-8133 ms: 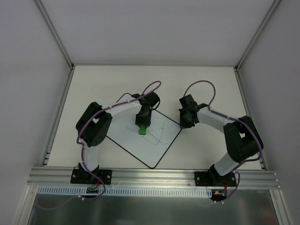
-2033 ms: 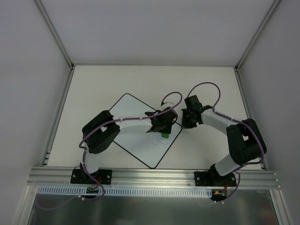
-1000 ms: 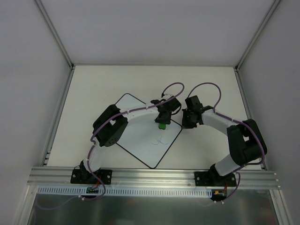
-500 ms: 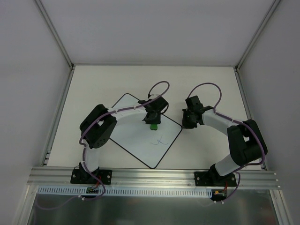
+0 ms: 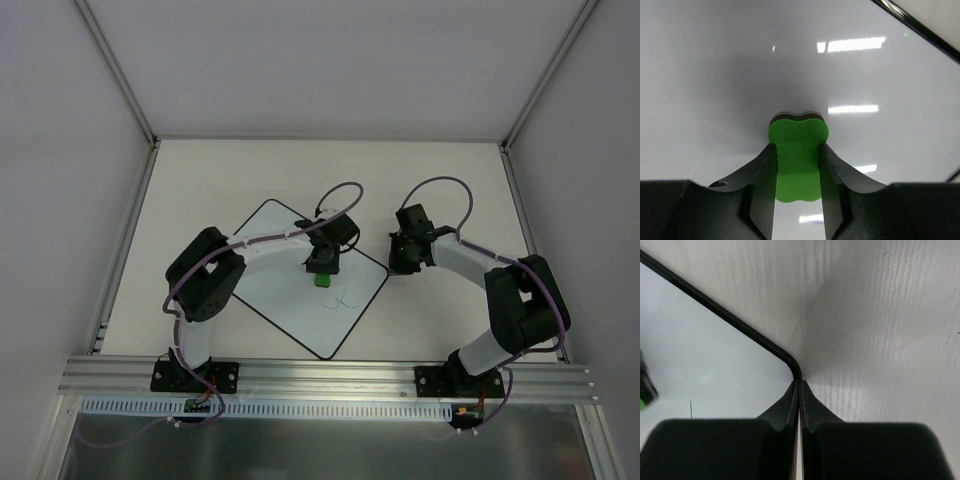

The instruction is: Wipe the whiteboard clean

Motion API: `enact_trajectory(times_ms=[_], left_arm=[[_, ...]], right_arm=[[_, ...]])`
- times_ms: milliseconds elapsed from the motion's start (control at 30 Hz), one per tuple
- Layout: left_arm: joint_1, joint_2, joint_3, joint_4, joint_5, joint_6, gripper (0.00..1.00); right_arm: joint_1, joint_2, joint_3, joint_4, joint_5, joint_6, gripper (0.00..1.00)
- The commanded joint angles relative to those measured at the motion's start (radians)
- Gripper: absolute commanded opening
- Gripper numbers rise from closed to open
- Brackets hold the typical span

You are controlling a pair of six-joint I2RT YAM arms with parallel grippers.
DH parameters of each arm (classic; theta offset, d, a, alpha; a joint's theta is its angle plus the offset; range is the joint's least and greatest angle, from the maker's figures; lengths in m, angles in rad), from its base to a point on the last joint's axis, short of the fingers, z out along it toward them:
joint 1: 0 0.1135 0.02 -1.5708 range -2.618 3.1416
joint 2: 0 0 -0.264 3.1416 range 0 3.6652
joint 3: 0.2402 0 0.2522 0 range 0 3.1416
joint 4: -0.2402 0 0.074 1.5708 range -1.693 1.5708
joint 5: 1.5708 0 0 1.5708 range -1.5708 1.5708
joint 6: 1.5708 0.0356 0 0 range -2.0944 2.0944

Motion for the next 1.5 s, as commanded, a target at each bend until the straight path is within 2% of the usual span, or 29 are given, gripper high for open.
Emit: enact_trajectory(times_ms=[0, 133, 233, 467, 700, 800, 900, 1033, 1200, 1300, 1467], left_arm=[[-0.149, 0.085, 0.017, -0.105, 0.125, -0.019, 0.0], [-0.235, 0.115, 0.064, -0.105, 0.147, -0.05, 0.0], [-0.256, 0.118, 0.066, -0.113, 0.127, -0.087, 0.0], [-0.147, -0.023, -0.139, -0.133, 0.047, -0.2, 0.0], [-0.032, -0.138, -0.299, -0.157, 0.007, -0.206, 0.0], [-0.047, -0.102, -0.275, -0.159, 0.021, -0.187, 0.0], [-0.102, -0.028, -0.189, -0.16, 0.024, -0.156, 0.0], [-0.185, 0.084, -0.004, -0.162, 0.068, -0.139, 0.0], [-0.278, 0.204, 0.135, -0.171, 0.092, -0.134, 0.0], [-0.272, 0.193, 0.126, -0.191, 0.064, -0.165, 0.0], [-0.213, 0.089, -0.038, -0.216, 0.052, -0.206, 0.0]], right_arm=[[-0.008, -0.005, -0.013, -0.044, -0.002, -0.004, 0.0], [-0.008, -0.007, -0.013, -0.043, 0.001, -0.003, 0.0], [-0.009, -0.008, -0.013, -0.044, -0.003, -0.001, 0.0], [-0.009, -0.03, -0.025, -0.044, -0.01, -0.001, 0.0], [-0.008, -0.011, -0.015, -0.038, -0.019, -0.01, 0.0], [-0.008, 0.004, 0.001, -0.033, -0.028, -0.01, 0.0], [-0.008, 0.016, 0.013, -0.027, -0.036, -0.01, 0.0], [-0.008, 0.018, 0.015, -0.026, -0.034, -0.015, 0.0], [-0.009, 0.013, 0.007, -0.026, -0.028, -0.018, 0.0], [-0.008, 0.012, 0.007, -0.026, -0.028, -0.018, 0.0], [-0.009, 0.009, 0.004, -0.026, -0.03, -0.015, 0.0]])
